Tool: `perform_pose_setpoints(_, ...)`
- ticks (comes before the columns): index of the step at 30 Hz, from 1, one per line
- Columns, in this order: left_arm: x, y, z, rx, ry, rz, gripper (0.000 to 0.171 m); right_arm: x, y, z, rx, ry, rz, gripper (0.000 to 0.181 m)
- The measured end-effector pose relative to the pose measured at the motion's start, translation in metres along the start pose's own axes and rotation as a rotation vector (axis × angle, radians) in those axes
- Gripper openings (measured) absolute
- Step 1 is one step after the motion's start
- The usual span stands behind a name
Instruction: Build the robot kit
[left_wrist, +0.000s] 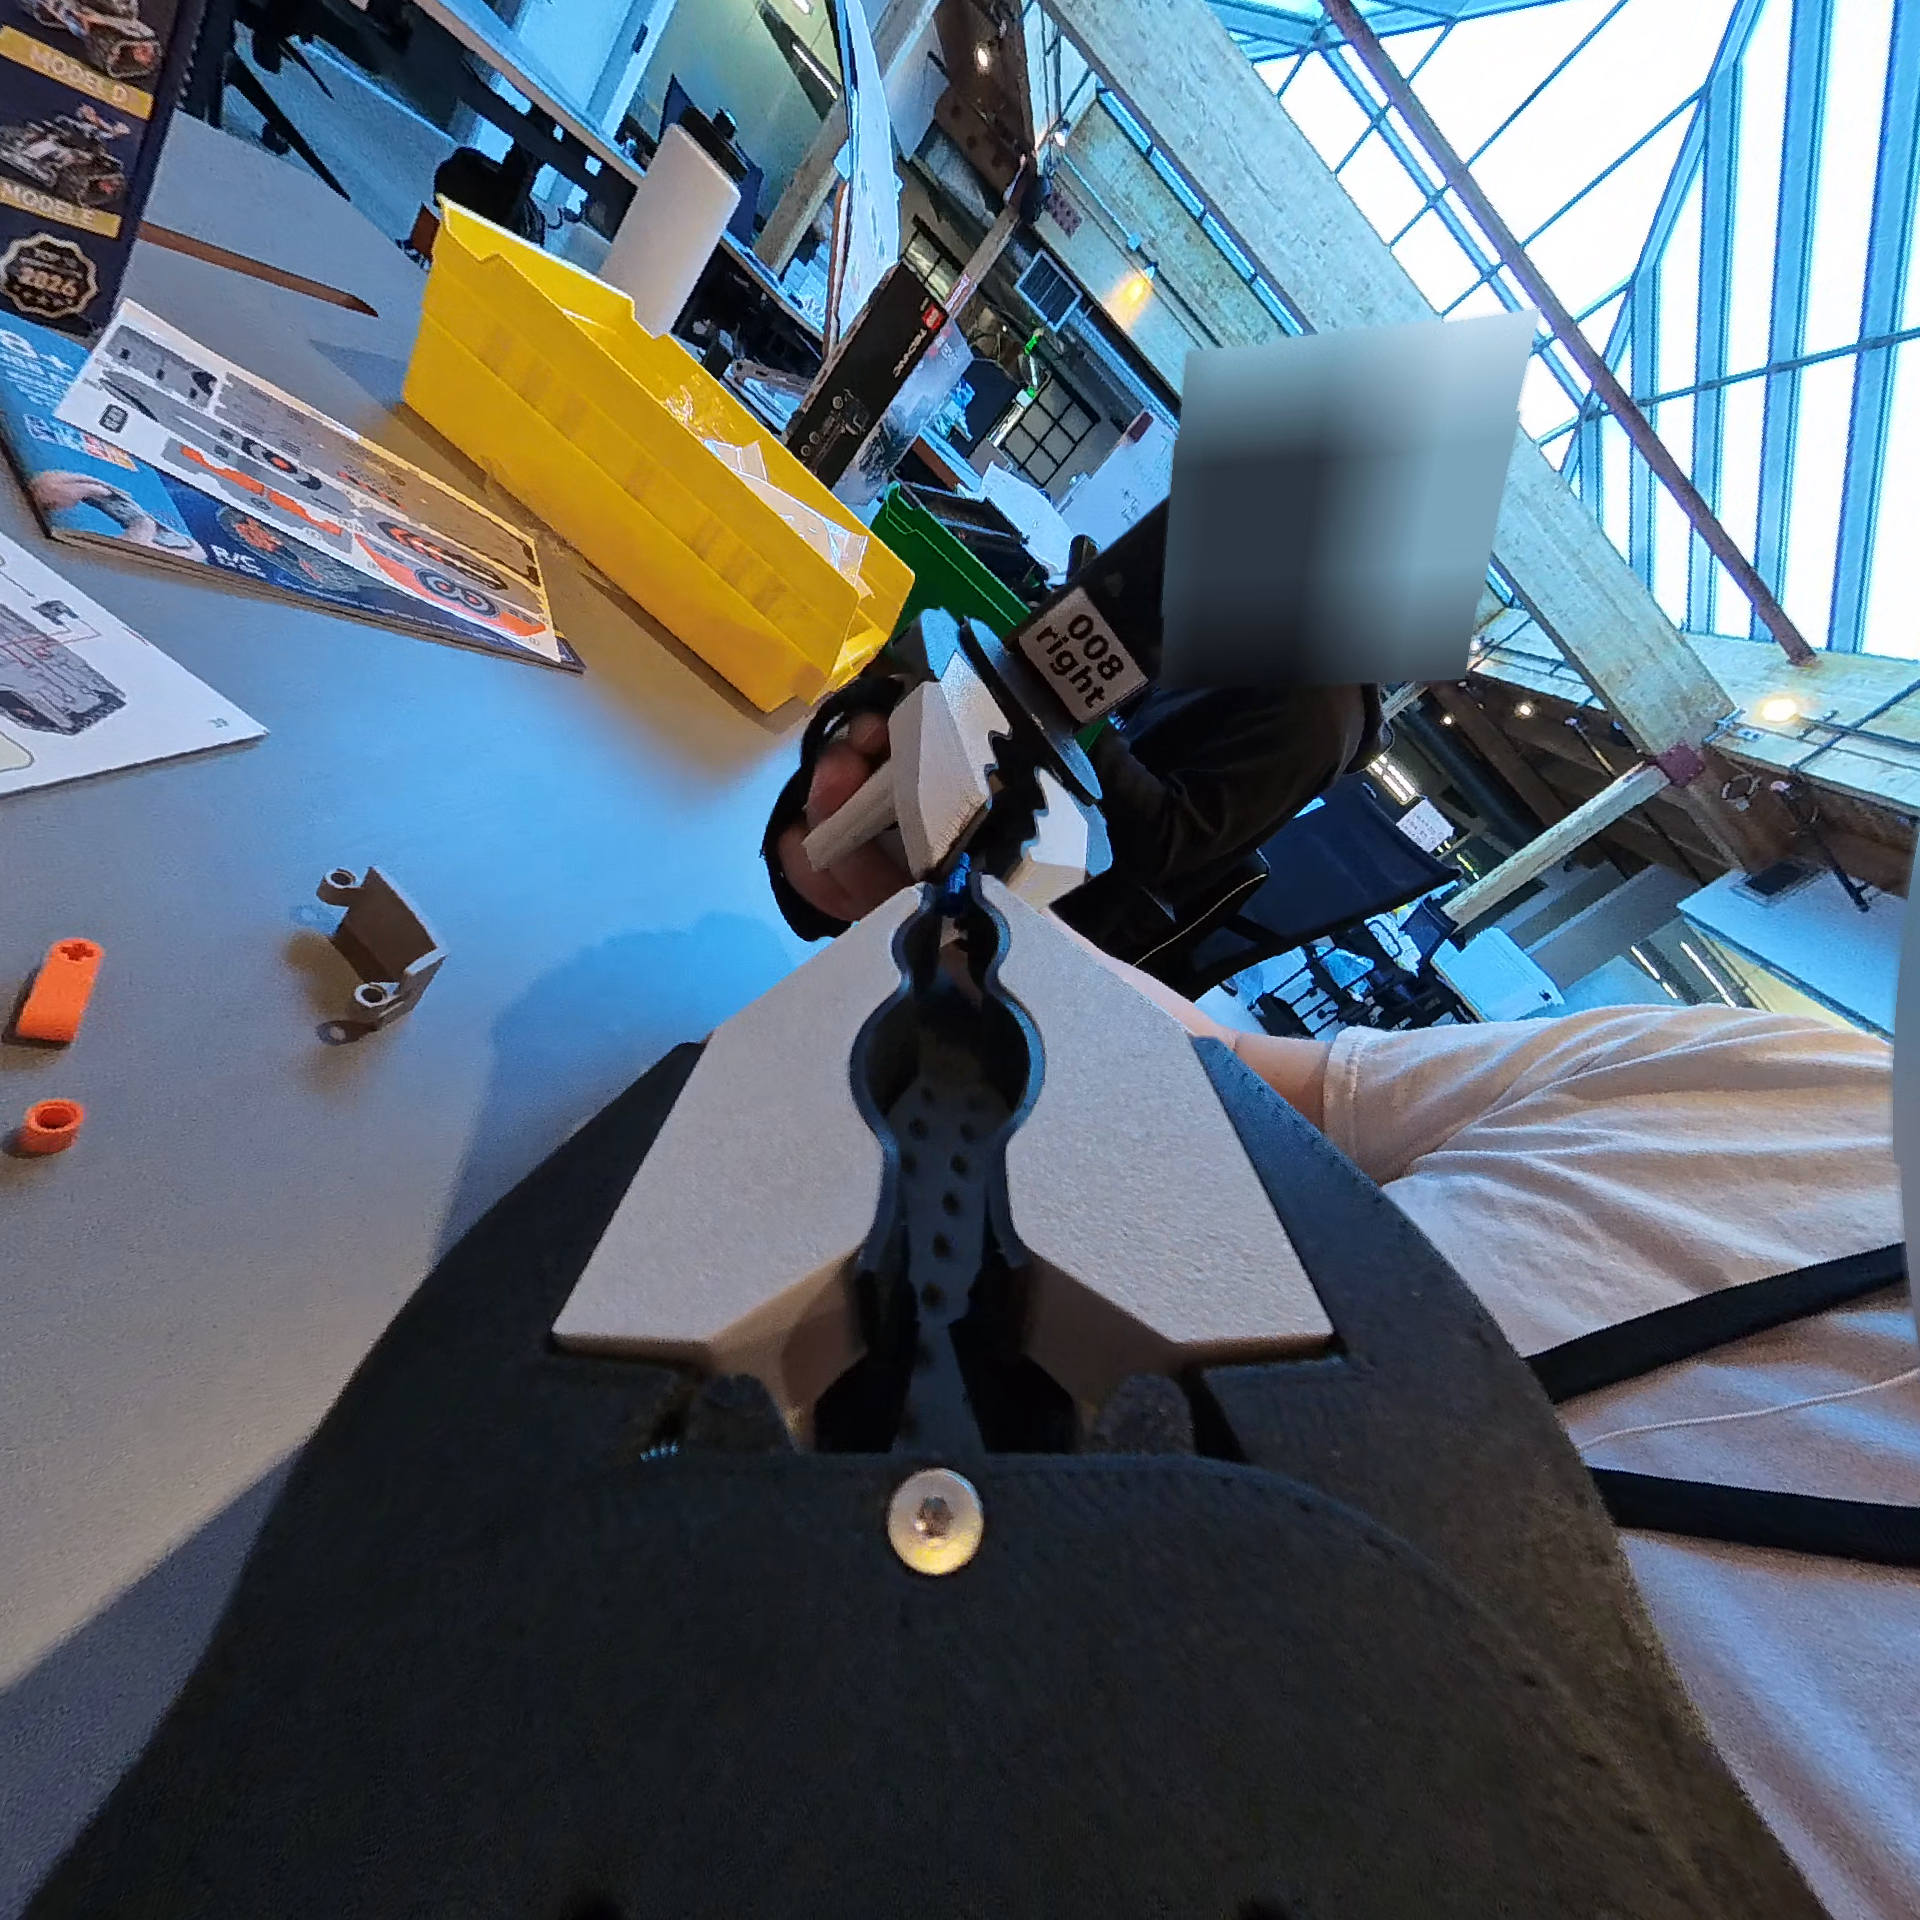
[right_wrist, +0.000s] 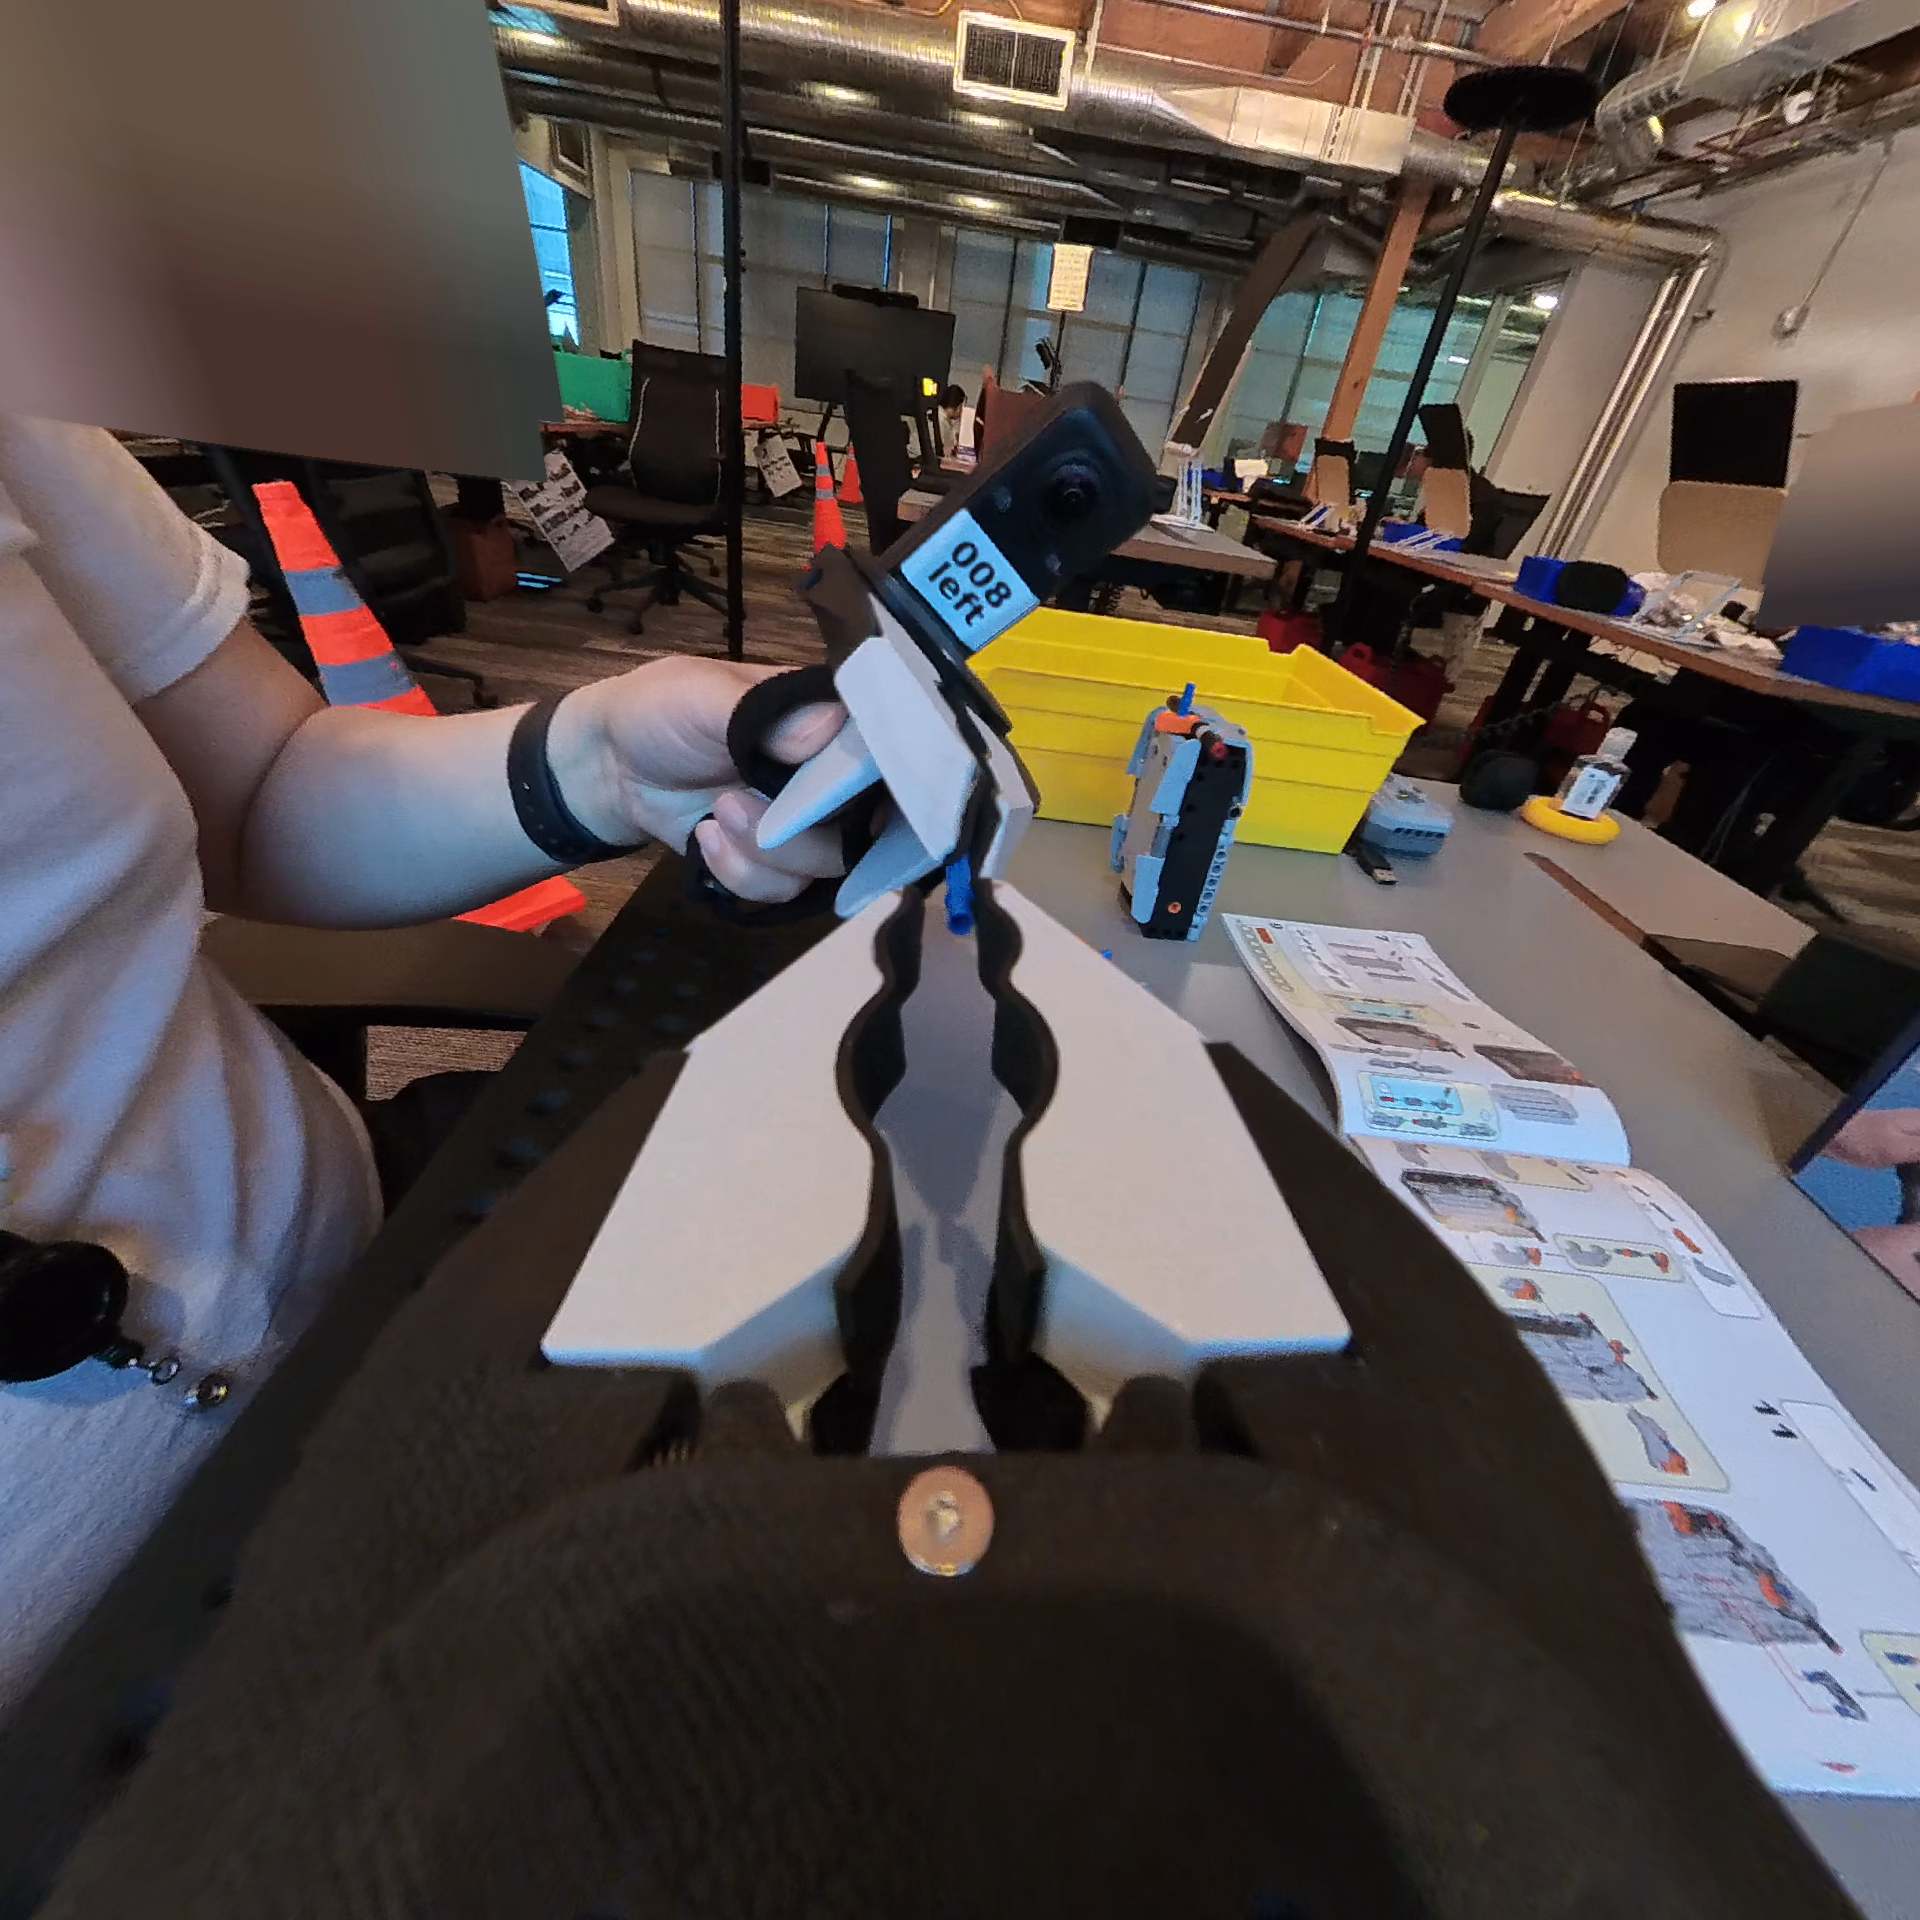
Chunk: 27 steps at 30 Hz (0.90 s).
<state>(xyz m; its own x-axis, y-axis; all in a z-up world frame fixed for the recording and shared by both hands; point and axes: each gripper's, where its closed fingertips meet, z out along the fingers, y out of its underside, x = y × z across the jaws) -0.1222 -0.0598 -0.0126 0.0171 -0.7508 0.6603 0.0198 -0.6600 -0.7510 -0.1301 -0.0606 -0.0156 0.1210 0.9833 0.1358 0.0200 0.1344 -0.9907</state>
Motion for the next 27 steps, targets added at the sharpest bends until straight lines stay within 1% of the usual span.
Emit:
perform_pose_setpoints(3,0.000,0.000,0.000,0.012,0.006,-0.010,0.002,0.001,-0.001,-0.002,0.003,0.021,-0.051,0.007)
perform_pose_setpoints(7,0.000,0.000,0.000,0.011,0.012,-0.019,0.002,0.002,0.001,-0.004,-0.017,0.035,-0.070,0.004)
perform_pose_setpoints(15,0.001,0.001,0.001,0.018,0.032,-0.039,0.002,0.001,0.000,-0.005,-0.012,0.009,0.015,0.004)
perform_pose_setpoints(23,0.000,0.000,0.001,0.028,0.047,-0.043,0.003,0.002,0.001,-0.005,-0.014,0.021,0.008,0.004)
perform_pose_setpoints(24,-0.001,-0.002,-0.001,0.035,0.042,-0.031,0.004,0.003,0.001,-0.005,-0.014,0.027,0.009,0.003)
perform_pose_setpoints(25,-0.006,-0.007,-0.006,0.055,0.017,-0.021,0.012,0.005,0.000,-0.006,-0.009,0.034,0.007,0.003)
perform_pose_setpoints(26,-0.013,-0.013,-0.013,0.080,-0.025,-0.011,0.019,0.007,-0.002,-0.009,-0.002,0.048,0.010,0.003)
perform_pose_setpoints(27,-0.024,-0.017,-0.021,0.093,-0.091,0.011,0.020,0.011,-0.003,-0.012,0.003,0.068,0.015,0.003)
